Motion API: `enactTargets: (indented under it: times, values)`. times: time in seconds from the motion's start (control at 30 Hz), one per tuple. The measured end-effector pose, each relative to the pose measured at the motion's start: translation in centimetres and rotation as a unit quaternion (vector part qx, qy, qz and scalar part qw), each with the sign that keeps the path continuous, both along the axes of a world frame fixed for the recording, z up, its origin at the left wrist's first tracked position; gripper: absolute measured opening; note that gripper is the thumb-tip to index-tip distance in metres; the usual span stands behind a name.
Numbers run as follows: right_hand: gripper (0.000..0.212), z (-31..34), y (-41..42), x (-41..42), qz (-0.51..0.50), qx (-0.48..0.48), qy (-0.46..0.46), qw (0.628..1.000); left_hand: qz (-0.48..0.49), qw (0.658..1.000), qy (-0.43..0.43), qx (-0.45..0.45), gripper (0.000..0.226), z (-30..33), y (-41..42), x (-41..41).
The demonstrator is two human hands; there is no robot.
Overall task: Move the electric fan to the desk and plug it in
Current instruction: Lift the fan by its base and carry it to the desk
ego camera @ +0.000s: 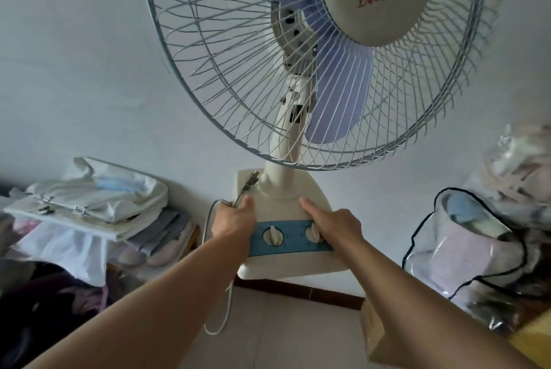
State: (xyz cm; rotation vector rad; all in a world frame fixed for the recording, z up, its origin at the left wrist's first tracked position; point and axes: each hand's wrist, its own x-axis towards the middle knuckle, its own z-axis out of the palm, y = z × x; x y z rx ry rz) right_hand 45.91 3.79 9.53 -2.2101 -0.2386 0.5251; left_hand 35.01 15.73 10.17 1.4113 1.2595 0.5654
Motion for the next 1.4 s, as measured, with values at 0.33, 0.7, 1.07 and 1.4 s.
enactTargets:
  times: [0.33, 0.7, 1.07, 1.4]
  values:
    - [0.095, 3.8, -2.5, -3.3, 0.134, -0.002, -0.03, 0.991, 0.137, 0.99, -0.023, -0.016, 0.058, 1.9, -5.0, -5.8]
    - [0.096, 6.0, 0.3, -14.1, 0.301, 0.003, -0.038, 0.953, 0.309, 0.95, -0.042, 0.003, 0.052, 4.0, -7.9, -18.9]
    - [0.1, 7.2, 1.2, -34.1, 0.487, 0.057, -0.024, 0.871, 0.463, 0.886, 0.002, 0.031, 0.061, 5.7, -12.7, -39.7]
    - [0.093, 7.8, -2.6, -54.9, 0.595, 0.071, -0.009, 0.8, 0.559, 0.826, 0.051, 0.053, 0.055, 6.8, -21.4, -59.7]
